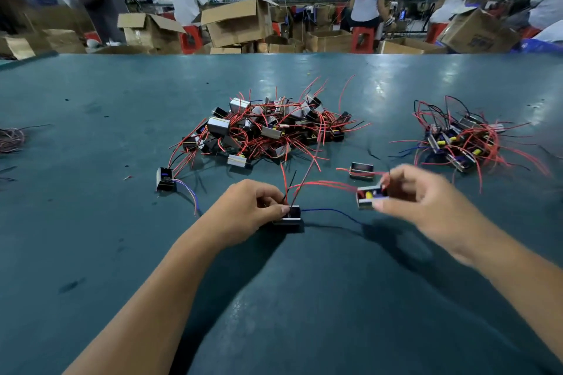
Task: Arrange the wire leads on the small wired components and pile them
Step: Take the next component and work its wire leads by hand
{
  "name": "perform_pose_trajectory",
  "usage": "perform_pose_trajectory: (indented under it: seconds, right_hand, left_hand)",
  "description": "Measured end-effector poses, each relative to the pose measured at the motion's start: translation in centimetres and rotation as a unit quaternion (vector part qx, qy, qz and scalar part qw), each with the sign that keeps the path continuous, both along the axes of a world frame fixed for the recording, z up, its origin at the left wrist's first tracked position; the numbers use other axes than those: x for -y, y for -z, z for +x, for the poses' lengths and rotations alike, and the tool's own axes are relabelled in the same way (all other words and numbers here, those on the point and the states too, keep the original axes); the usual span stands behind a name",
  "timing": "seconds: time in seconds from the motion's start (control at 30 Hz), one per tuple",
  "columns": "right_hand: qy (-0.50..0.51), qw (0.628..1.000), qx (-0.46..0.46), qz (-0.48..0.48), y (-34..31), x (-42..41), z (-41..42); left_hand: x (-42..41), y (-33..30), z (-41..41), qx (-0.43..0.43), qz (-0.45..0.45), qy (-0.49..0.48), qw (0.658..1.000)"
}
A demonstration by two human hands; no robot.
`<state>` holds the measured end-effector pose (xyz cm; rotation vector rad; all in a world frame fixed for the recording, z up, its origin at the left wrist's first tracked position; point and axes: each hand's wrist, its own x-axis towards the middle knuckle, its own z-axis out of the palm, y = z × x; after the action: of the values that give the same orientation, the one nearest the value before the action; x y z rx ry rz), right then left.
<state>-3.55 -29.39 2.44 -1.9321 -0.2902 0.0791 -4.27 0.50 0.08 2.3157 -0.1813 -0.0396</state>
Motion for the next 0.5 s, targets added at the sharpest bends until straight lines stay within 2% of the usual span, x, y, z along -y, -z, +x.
perform_pose_trajectory:
  seconds: [0.17, 0.33, 0.37, 0.43, 0.5]
  right_hand:
    - [0.061, 0.983, 0.049, -0.167, 1.8, 1.0, -1.1]
    - [0.142, 0.935, 0.077, -0.315, 1.2, 1.5, -1.0]
    - [0.168, 0.921, 0.122, -0.33, 0.9, 1.4, -1.3]
    - [0.183, 0.903, 0.248, -0.298, -0.1, 0.1, -2.3]
    - [0.112, 0.912, 0.307, -0.25, -1.2, -2.5, -3.1]
  left_hand:
    - [0.4, 0.2, 0.1, 0.033, -0.015, -0.026, 0.999]
    - [0.7, 0.0, -0.1, 0.068, -0.026, -0.042, 0.996]
    - [0.8, -0.1, -0.1, 0.068, -0.035, -0.038, 0.996]
    - [0.9, -0.4, -0.2, 0.069, -0.057, -0.031, 0.996]
    - [1.0, -0.5, -0.3, 0.071, -0.095, -0.026, 0.993]
